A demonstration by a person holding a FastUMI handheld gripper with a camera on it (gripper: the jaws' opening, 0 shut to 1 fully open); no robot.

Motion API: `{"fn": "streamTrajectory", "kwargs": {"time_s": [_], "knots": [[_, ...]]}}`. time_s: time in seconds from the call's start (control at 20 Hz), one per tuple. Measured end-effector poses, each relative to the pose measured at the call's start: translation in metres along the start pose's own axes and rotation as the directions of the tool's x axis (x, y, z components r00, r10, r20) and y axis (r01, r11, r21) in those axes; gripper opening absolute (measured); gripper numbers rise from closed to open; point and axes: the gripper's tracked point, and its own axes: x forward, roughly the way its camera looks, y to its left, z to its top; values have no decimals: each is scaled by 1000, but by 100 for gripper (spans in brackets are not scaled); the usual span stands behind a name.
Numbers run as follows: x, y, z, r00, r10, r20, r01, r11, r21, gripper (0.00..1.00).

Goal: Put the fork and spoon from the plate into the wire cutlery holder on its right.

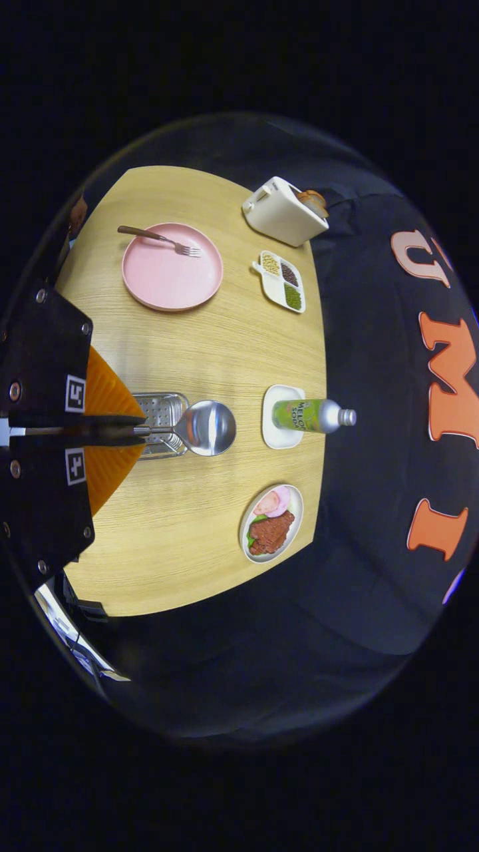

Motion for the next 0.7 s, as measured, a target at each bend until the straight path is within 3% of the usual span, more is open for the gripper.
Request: {"fn": "streamTrajectory", "kwargs": {"time_s": [0.3,0.7], "knots": [[12,-3,-34,991,15,-130,-21,999,-50,5],[29,-2,-33,987,34,-158,-47,995,-83,8]]}}
